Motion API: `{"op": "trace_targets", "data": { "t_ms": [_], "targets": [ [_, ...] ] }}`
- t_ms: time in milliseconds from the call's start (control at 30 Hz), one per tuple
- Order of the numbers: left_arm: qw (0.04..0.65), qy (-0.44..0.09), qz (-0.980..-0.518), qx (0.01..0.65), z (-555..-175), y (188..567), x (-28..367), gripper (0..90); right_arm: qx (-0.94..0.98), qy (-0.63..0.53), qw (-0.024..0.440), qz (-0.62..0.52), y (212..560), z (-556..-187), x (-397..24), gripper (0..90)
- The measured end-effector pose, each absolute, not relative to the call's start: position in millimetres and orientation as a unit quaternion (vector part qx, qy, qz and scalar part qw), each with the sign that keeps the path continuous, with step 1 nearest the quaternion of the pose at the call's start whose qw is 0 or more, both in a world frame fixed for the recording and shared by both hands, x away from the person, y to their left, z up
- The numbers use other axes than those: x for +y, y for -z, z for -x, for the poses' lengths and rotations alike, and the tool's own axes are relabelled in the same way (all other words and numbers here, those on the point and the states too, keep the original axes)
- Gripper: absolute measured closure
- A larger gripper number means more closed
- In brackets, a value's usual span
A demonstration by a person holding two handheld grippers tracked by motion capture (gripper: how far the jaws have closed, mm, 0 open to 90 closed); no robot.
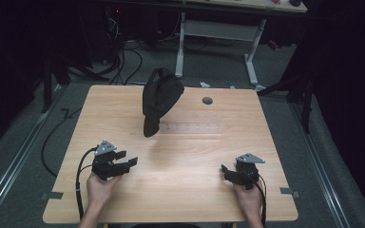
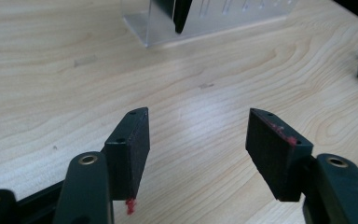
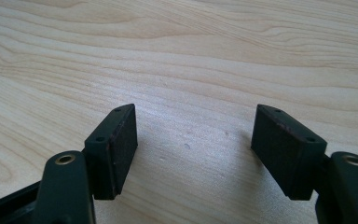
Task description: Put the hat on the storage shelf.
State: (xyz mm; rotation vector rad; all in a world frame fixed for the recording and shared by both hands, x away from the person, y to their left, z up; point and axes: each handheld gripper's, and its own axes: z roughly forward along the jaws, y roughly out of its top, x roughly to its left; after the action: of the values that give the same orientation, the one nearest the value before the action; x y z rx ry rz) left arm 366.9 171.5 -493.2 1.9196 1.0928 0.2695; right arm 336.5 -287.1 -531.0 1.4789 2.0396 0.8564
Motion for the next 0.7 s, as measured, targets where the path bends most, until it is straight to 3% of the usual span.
{"op": "trace_targets", "data": {
  "t_ms": [700],
  "targets": [
    [0.373, -0.165, -0.797, 0.446, -369, 534, 158, 34.6, 0.744, -0.313, 0.238, -0.54, 531, -336, -287, 31.3]
  ]
}}
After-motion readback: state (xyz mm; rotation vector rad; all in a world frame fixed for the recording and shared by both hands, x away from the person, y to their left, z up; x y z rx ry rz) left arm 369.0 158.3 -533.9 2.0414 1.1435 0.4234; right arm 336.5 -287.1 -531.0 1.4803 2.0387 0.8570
